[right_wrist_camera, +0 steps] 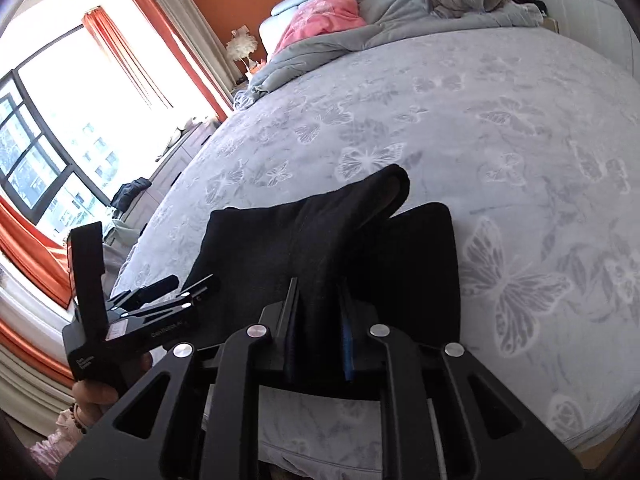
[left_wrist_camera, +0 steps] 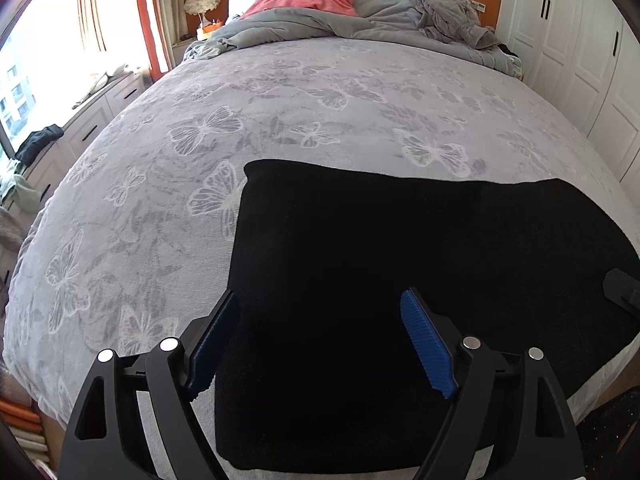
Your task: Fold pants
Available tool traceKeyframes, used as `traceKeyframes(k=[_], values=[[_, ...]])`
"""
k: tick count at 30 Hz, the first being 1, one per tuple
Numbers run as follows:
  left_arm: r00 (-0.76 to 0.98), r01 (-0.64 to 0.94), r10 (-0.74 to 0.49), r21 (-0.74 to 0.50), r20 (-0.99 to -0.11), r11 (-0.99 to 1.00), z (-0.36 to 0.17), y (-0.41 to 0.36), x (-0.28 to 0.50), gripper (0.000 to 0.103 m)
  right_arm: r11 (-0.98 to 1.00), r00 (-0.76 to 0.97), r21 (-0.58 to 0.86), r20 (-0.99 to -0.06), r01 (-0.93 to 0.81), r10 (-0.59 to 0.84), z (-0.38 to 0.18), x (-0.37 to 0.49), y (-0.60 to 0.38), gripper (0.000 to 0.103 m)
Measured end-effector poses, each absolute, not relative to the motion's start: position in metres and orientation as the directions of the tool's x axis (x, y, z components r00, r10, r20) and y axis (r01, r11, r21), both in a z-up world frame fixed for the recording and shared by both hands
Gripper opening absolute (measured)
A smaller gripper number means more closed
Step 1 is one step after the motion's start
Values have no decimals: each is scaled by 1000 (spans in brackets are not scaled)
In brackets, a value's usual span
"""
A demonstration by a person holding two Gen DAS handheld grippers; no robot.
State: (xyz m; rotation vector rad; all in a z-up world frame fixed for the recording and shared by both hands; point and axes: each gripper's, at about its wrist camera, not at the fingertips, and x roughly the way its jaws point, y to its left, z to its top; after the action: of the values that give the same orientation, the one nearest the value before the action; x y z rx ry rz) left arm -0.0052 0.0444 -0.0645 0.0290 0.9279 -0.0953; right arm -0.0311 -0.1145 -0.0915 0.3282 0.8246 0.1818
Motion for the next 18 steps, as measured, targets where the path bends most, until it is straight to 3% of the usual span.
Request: traceKeyframes(k=[2, 5, 11, 13, 16, 18], values=[[591, 88, -69, -20, -804, 996, -67, 49, -8, 82, 959, 573, 282, -792, 35, 212, -141, -16, -119, 23], [572, 91, -67, -18, -817, 996, -71, 54, -12, 82, 923, 619, 379, -741, 63, 262, -125, -24, -127, 26], [614, 94, -29, 36, -789, 995, -67, 54, -23, 82, 949, 726, 316, -647, -23, 233, -60, -4, -115, 29], [612, 100, -31, 39, -790, 994, -67, 52, -23, 82, 944, 680, 327, -682, -44, 268, -73, 22, -111, 27], [615, 106, -27, 48, -788, 993, -67, 50, -22, 82, 982, 557, 187, -816, 0, 155, -133, 63, -108, 22], [613, 106, -27, 49, -789, 993, -68, 50, -22, 82, 970, 587, 241, -790, 33, 176, -127, 58, -112, 21]])
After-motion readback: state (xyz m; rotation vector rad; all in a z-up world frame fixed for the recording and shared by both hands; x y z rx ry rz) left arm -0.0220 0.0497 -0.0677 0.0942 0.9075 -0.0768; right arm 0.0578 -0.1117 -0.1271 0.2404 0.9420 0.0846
